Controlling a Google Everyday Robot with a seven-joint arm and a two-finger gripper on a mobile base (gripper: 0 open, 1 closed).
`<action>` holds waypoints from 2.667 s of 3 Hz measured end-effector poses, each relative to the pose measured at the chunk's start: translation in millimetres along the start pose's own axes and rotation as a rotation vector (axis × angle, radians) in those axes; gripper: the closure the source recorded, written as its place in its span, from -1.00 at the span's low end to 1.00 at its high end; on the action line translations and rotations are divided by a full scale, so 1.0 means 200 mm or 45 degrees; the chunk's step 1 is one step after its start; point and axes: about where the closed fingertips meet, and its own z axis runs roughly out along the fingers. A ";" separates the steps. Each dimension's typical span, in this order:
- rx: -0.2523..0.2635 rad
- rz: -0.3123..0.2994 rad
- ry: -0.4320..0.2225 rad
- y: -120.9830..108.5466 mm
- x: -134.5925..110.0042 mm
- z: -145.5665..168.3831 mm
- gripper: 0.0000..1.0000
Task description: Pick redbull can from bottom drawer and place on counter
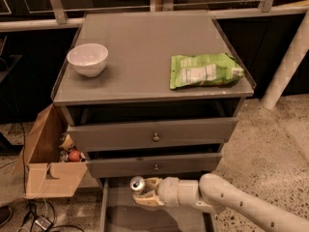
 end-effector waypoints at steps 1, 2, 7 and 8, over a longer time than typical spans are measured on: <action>0.000 0.000 0.000 0.00 0.00 0.00 1.00; -0.024 0.007 0.007 0.00 -0.01 0.02 1.00; 0.062 -0.214 -0.017 -0.16 -0.60 -0.18 1.00; 0.093 -0.246 -0.024 -0.19 -0.76 -0.26 1.00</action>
Offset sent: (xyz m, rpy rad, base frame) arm 0.0025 0.0069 -0.0012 -0.0067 0.0239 0.0315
